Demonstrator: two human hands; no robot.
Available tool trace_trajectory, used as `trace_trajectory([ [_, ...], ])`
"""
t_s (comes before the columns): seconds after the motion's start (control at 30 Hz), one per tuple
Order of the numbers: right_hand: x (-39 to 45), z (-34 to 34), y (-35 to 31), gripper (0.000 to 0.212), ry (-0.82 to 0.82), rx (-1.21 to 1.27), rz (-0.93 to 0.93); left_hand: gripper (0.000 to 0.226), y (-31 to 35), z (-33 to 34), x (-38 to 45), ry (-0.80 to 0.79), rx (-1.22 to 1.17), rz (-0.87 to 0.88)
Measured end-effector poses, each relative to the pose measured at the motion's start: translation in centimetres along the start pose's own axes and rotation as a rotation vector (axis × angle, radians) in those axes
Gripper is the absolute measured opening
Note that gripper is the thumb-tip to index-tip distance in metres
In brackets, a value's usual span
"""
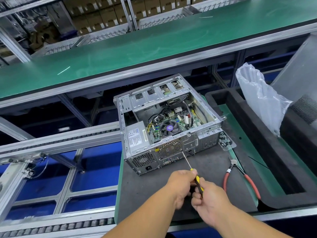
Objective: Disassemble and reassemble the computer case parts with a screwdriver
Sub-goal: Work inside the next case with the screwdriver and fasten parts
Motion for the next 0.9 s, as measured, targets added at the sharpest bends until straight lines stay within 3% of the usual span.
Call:
trace_trajectory([
  [0.1, -0.2, 0.2, 0.0, 0.026, -0.008, 0.09, 0.025, 0.022, -0.2, 0.1, -0.1, -0.013, -0.047, -0.009],
  [0.27, -0.5, 0.0, 0.2, 0.032, 0.003, 0.033, 0.014, 0.039, 0.1, 0.7, -0.4, 0.137, 0.009, -0.092],
  [0.43, -0.3, 0.5, -0.3, 0.031, 0.0, 0.083, -0.035, 0.027, 0.1, 1.1, -0.6, -0.027, -0.046, -0.08],
  [0.67, -0.4, 0.6, 0.2, 0.043, 0.048, 0.145, -0.038, 0.044, -0.2, 1.2, 0.1, 0.188, 0.068, -0.13],
  [0.8, -0.7, 1.2, -0.3, 0.046, 0.038, 0.201, -0.054, 0.033, -0.5, 1.2, -0.2, -0.048, 0.005, -0.082],
  [0.9, -0.6, 1.1, -0.3, 0.05, 0.031, 0.225, -0.047, 0.029, -0.5, 0.7, -0.3, -0.017, 0.044, -0.077],
])
Point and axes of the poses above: each hand's wrist, its own x-axis towards the middle knuckle, its own z-axis out of the palm, y = z × x, the point moved 4 cm from there along x, towards the middle knuckle, and after that the axes turned 12 degrees about -y, right-handed, at the moved point
